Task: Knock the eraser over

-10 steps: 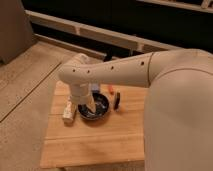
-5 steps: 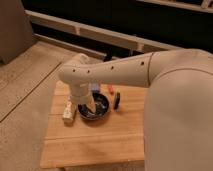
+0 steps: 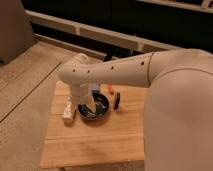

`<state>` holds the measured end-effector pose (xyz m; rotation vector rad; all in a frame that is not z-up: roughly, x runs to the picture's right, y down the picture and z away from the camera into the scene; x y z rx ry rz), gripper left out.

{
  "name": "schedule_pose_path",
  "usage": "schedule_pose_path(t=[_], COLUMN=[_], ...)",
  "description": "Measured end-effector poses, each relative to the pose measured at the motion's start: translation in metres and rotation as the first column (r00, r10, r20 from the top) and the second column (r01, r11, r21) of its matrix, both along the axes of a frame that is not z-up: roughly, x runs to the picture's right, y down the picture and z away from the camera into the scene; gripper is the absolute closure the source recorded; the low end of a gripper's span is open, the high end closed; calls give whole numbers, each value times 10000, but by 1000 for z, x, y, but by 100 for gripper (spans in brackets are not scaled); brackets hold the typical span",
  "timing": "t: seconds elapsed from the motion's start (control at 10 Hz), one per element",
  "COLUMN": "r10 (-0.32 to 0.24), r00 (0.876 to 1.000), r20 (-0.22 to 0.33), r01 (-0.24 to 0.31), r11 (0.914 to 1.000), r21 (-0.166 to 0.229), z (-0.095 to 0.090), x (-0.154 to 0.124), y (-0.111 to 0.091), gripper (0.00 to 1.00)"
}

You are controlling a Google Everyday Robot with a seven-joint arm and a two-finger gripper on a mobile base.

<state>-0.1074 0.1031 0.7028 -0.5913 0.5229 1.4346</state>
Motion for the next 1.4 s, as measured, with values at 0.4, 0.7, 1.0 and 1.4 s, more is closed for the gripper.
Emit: schedule_pose_path(t=[0.4, 0.7, 1.0, 1.4], r10=[-1, -133, -718, -980], r00=[10000, 9999, 9965, 9934], r20=[1, -52, 440, 601], r01=[1, 133, 671, 875], r11=[10000, 9999, 9927, 9835], r21=[3, 58, 1004, 1584], z=[0, 2, 33, 44], x=[0, 1, -18, -17], y=[0, -1, -23, -38], gripper=[35, 35, 35, 35])
